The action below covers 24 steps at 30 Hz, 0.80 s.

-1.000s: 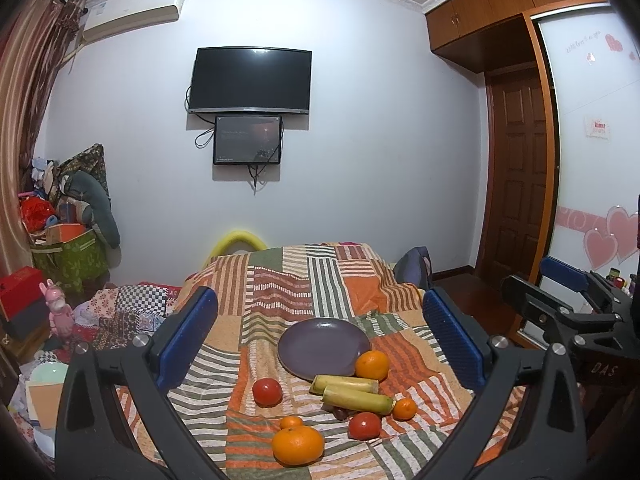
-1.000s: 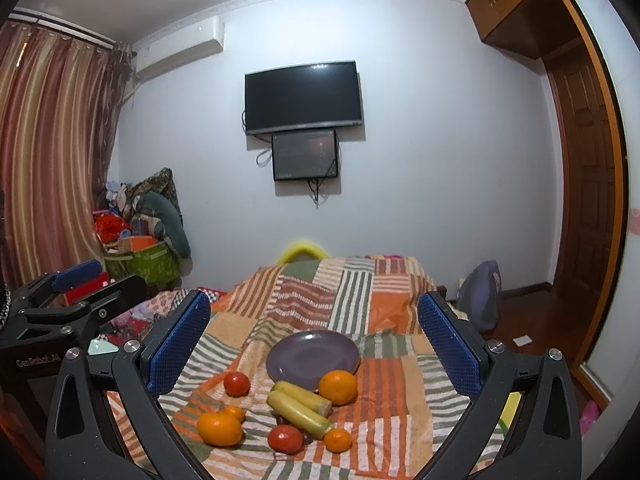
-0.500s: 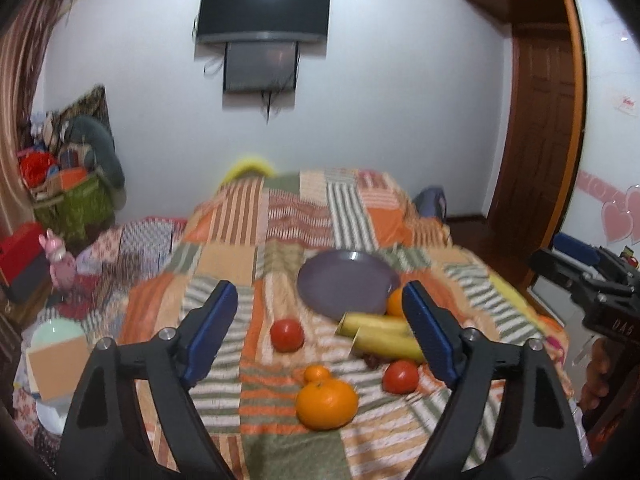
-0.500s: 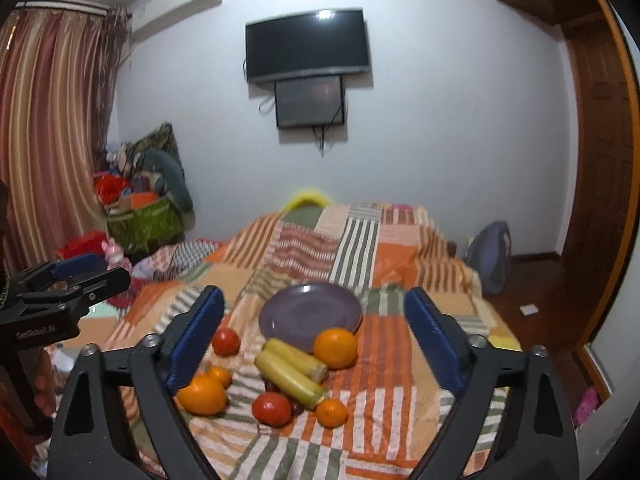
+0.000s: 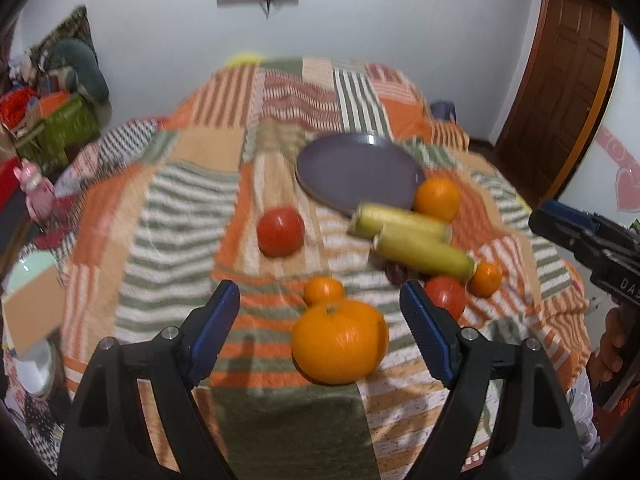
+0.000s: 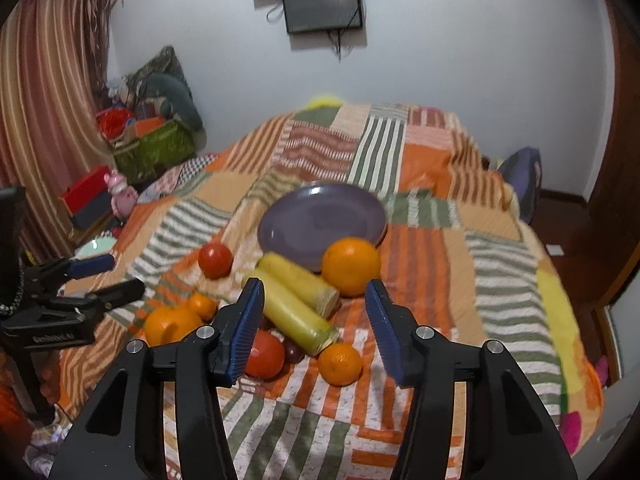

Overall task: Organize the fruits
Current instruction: 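Grasp the large orange with the left tool while the right tool reaches the yellow squash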

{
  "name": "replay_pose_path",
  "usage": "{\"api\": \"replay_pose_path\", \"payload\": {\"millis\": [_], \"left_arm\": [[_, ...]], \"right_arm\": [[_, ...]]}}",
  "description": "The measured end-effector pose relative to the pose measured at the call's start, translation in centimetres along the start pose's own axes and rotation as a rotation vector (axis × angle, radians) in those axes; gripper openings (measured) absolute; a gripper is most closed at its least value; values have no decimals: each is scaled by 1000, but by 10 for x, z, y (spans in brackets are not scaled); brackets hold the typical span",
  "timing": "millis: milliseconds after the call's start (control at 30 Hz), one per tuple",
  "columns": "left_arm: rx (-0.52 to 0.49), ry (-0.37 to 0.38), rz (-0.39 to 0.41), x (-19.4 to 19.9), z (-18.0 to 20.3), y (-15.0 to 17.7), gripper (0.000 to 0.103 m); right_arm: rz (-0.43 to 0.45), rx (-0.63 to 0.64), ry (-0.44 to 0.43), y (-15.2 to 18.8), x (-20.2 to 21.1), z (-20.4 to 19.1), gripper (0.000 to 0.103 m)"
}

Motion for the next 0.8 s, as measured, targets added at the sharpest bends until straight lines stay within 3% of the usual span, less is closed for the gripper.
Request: {"api": "replay_pose_path", "payload": {"millis": [133, 467, 500, 567, 800], "left_arm": [[-7, 3, -79, -24, 1, 12, 83], [20, 31, -154, -51, -3, 24, 82], [22, 49, -164, -52, -3, 25, 78], [18, 62, -166, -53, -3, 24, 70], [33, 92, -162, -48, -8, 21, 70]], "right_arm": [[-40, 7, -28, 3, -15, -2, 49], [-134, 29, -100, 8, -53, -7, 49], [-140, 33, -106, 7, -56, -8, 49], [-155, 52, -117, 6, -64, -14, 49], [-199, 130, -117, -2, -90, -30, 49]]}}
Point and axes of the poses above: each gripper's, at about its wrist camera, not at the fingertips, and x roughly against the way its jaws point, z to its right, y to its underside, the point moved 1 cm from there along -x, roughly the way its jaws point, and after that the axes turned 11 degrees about x, right-handed, at the moved point
